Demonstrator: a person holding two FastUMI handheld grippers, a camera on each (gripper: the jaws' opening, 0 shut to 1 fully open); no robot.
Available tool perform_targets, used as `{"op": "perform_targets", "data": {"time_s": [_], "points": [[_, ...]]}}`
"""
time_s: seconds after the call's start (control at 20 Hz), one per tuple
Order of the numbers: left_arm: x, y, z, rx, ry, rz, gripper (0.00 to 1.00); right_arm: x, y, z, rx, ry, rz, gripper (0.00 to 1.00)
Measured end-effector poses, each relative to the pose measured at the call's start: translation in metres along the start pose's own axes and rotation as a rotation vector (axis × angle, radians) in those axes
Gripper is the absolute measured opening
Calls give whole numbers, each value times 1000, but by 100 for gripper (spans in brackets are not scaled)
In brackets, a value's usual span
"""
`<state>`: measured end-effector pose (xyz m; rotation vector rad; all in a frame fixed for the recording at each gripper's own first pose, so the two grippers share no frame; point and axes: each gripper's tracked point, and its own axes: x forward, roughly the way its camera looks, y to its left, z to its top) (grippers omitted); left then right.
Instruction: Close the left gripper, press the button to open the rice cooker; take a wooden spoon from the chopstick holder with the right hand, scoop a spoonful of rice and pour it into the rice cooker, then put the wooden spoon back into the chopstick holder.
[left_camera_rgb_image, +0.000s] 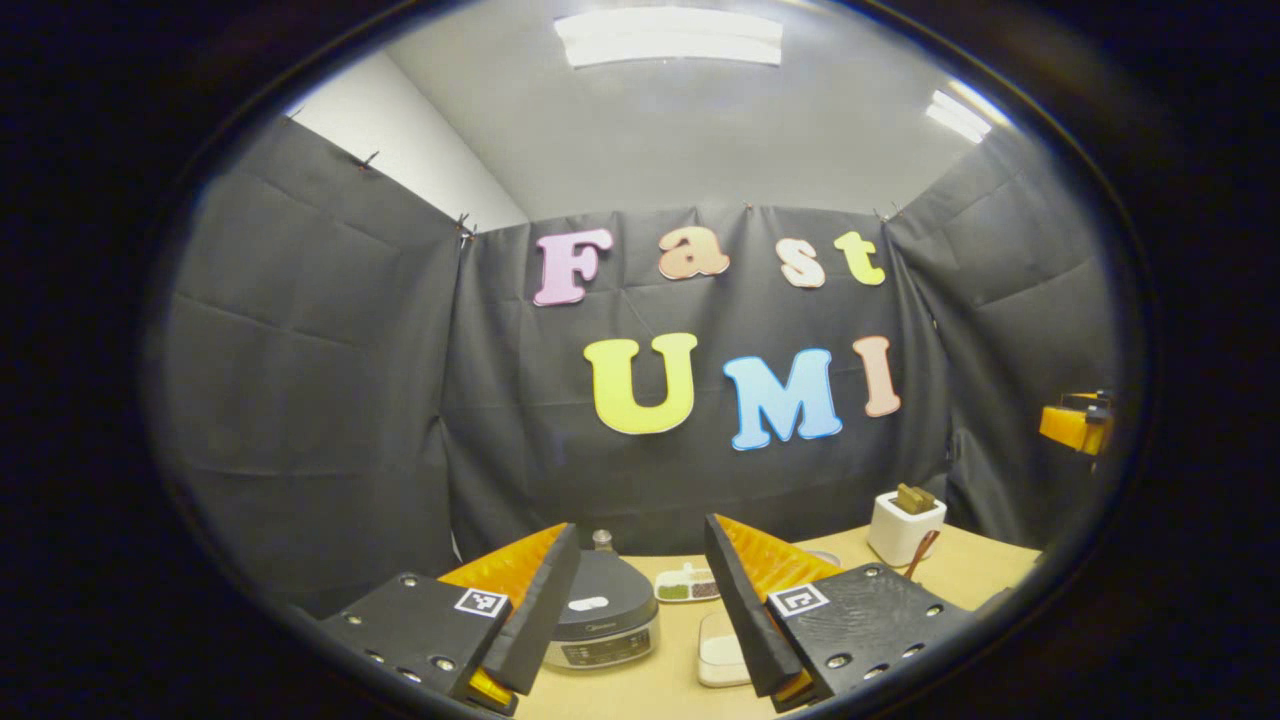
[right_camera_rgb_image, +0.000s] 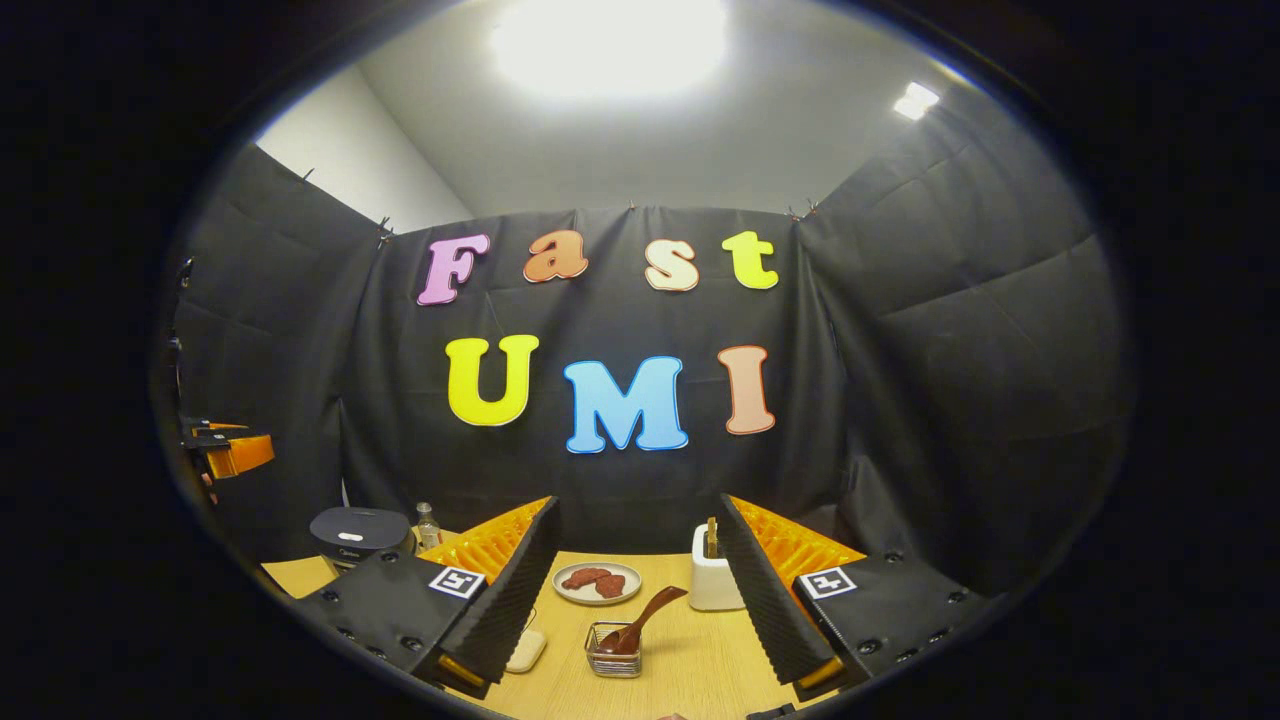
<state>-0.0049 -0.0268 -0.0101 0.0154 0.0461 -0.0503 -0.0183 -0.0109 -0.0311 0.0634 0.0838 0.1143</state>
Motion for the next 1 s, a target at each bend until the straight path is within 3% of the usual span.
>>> {"op": "perform_targets", "data": {"time_s": [1.0], "points": [[-33, 35, 10, -21, -14, -35, 78, -33, 28, 11, -4, -15, -42, 98]]}}
